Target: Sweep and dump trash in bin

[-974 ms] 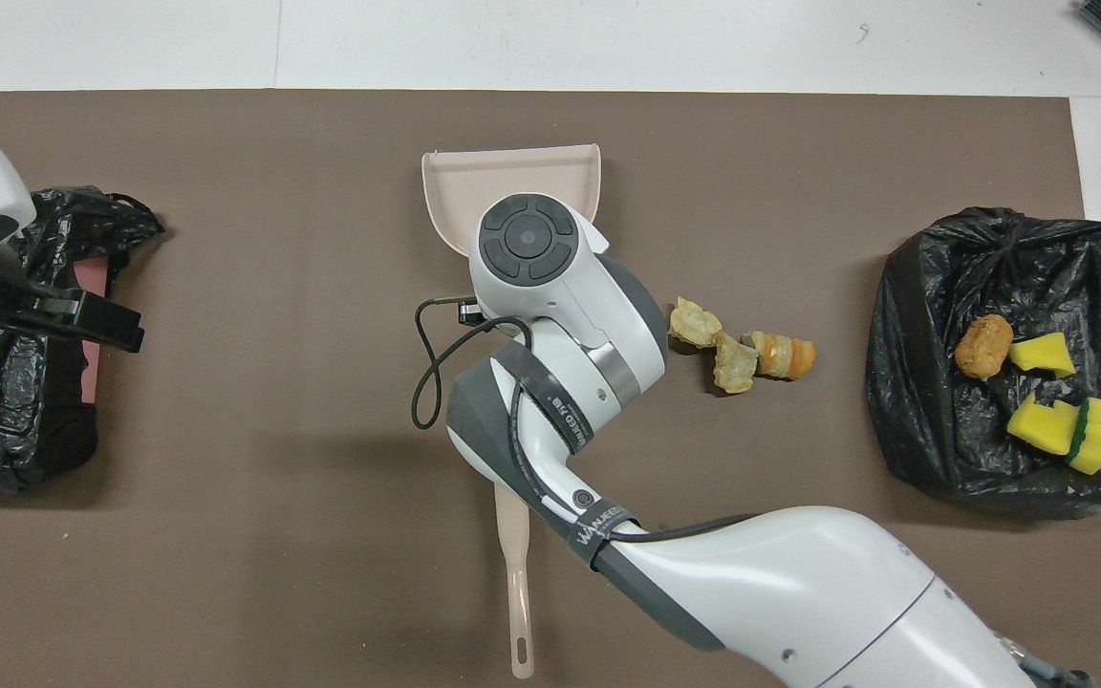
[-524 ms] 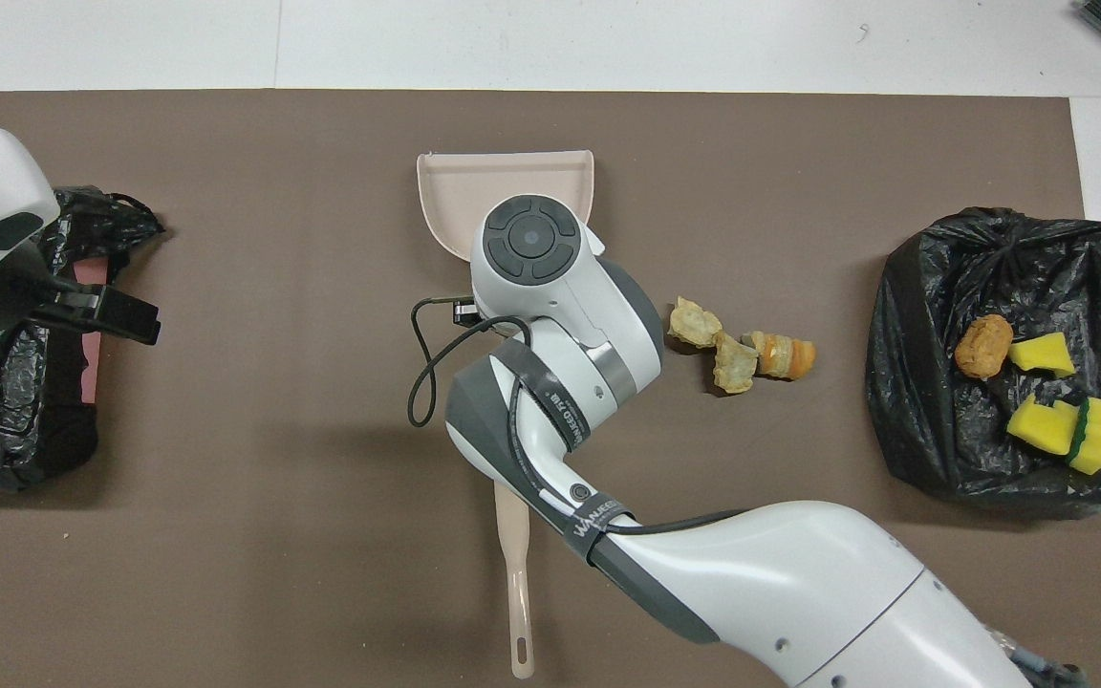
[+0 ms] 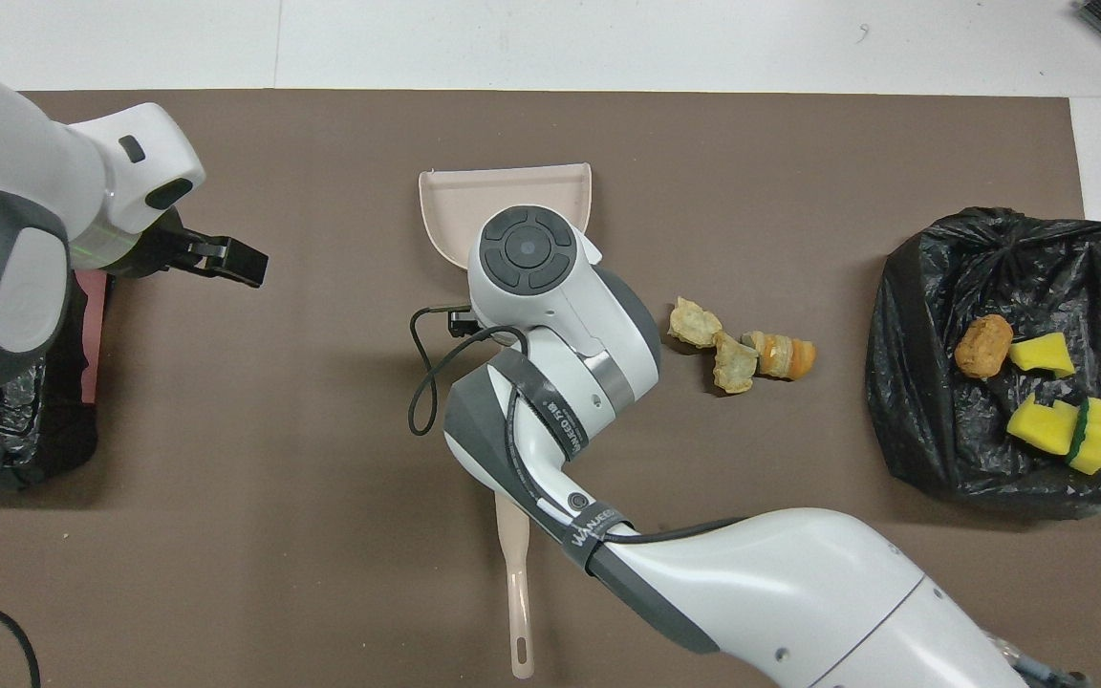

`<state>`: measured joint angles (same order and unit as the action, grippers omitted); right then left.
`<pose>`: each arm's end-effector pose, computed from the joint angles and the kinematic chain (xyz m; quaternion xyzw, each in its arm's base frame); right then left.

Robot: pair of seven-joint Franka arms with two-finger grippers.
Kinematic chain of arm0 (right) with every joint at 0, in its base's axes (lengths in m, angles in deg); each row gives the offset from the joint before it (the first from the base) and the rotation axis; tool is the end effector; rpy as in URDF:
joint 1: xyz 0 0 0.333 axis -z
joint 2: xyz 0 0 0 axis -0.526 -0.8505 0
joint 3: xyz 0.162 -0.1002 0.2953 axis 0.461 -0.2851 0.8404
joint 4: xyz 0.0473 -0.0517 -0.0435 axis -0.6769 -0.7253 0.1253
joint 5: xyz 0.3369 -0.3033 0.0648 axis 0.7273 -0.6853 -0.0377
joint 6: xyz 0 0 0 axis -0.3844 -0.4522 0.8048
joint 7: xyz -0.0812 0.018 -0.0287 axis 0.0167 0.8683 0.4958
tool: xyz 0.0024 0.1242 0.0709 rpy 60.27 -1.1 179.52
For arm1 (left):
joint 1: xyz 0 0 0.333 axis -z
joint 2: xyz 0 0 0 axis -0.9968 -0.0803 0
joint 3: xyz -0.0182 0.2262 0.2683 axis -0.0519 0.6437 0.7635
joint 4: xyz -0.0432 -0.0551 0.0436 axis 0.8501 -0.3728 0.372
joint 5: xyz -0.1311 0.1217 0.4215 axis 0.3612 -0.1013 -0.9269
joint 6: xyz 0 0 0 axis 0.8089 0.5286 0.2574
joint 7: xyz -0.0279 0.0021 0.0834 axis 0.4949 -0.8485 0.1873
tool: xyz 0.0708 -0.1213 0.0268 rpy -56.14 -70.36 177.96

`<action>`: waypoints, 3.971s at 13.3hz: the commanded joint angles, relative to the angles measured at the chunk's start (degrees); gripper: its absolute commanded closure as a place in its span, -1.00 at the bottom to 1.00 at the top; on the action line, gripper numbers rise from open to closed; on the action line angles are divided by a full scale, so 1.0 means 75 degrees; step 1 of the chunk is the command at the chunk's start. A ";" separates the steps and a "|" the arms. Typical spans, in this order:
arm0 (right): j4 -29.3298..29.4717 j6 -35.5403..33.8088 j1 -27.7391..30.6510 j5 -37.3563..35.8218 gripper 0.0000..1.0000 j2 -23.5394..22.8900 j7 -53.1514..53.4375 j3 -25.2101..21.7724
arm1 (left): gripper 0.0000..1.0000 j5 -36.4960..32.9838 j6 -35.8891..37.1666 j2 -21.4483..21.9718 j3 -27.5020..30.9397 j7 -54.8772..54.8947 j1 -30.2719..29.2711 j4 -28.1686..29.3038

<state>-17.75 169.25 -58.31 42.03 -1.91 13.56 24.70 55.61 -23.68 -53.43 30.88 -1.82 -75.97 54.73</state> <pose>0.6631 0.4698 0.3479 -0.9991 -0.0053 -0.0177 0.0391 0.6915 -0.1676 0.4768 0.9934 -0.1100 0.0225 0.0241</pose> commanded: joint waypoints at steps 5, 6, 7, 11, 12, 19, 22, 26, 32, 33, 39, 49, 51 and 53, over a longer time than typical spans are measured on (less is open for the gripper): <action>-0.3693 0.0030 -0.0112 0.0869 -1.00 0.3291 0.0320 0.0059 | -1.00 -0.0037 -0.1920 -0.1167 0.0093 -0.1722 0.1050 -0.0025; -0.4279 0.0053 -0.0345 0.0939 -1.00 0.3678 0.0332 0.0070 | -1.00 -0.0025 -0.2248 -0.1308 0.0093 -0.1980 0.1191 -0.0071; -0.4818 0.0111 -0.0487 0.1079 -1.00 0.4030 0.0332 0.0071 | -1.00 -0.0025 -0.2391 -0.1379 0.0093 -0.2250 0.1332 -0.0072; -0.6076 0.0217 -0.0968 0.1875 -1.00 0.4806 0.0320 0.0094 | -1.00 -0.0304 -0.2814 -0.1788 0.0116 -0.3410 0.2198 -0.0118; -0.6252 0.0438 -0.1305 0.2098 -1.00 0.4772 0.0425 0.0094 | -1.00 -0.0585 -0.2825 -0.2057 0.0116 -0.3946 0.2513 -0.0269; -0.7155 0.1623 -0.1952 0.2136 -1.00 0.4608 0.0895 0.0094 | 0.17 -0.0869 -0.2275 -0.2212 0.0081 -0.5064 0.2927 -0.0529; -0.7203 0.1962 -0.2139 0.2136 -1.00 0.4328 0.0988 0.0094 | 1.00 -0.0903 -0.2170 -0.2188 0.0081 -0.4972 0.2915 -0.0494; -0.7168 0.1882 -0.2187 0.2124 -0.69 0.4303 0.0988 0.0094 | 1.00 -0.0974 -0.2263 -0.1990 0.0139 -0.4332 0.2775 -0.0470; -0.7097 0.1588 -0.2129 0.2112 0.31 0.4420 0.0801 0.0094 | 1.00 -0.0939 -0.2122 -0.1474 0.0174 -0.1881 0.1885 -0.0447; -0.7097 0.1588 -0.2117 0.2112 0.75 0.4408 0.0801 0.0094 | 1.00 -0.0939 -0.2111 -0.1462 0.0175 -0.1576 0.1826 -0.0447; -0.6793 0.1261 -0.1813 0.2112 1.00 0.4466 0.0614 0.0071 | 1.00 -0.0857 -0.1105 -0.0970 0.0151 0.0707 0.1065 -0.0447; -0.6781 -0.0579 0.0448 0.0825 1.00 0.5967 -0.0979 0.0024 | 1.00 -0.0693 -0.0328 -0.0538 0.0139 0.6729 0.0021 0.0277; -0.6827 -0.0731 0.1125 0.0357 1.00 0.5932 -0.1410 0.0047 | 1.00 -0.0693 -0.0458 -0.0478 0.0140 0.7973 0.0149 0.0490; -0.6828 -0.0873 0.1735 -0.0089 1.00 0.5815 -0.2009 0.0035 | 1.00 -0.0693 -0.0761 -0.0326 0.0139 0.8025 0.0545 0.0968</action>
<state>-68.66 163.30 -49.43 44.03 41.97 2.40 24.51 49.87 -26.29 -59.35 31.38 56.26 -74.66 56.29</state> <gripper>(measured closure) 0.740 0.687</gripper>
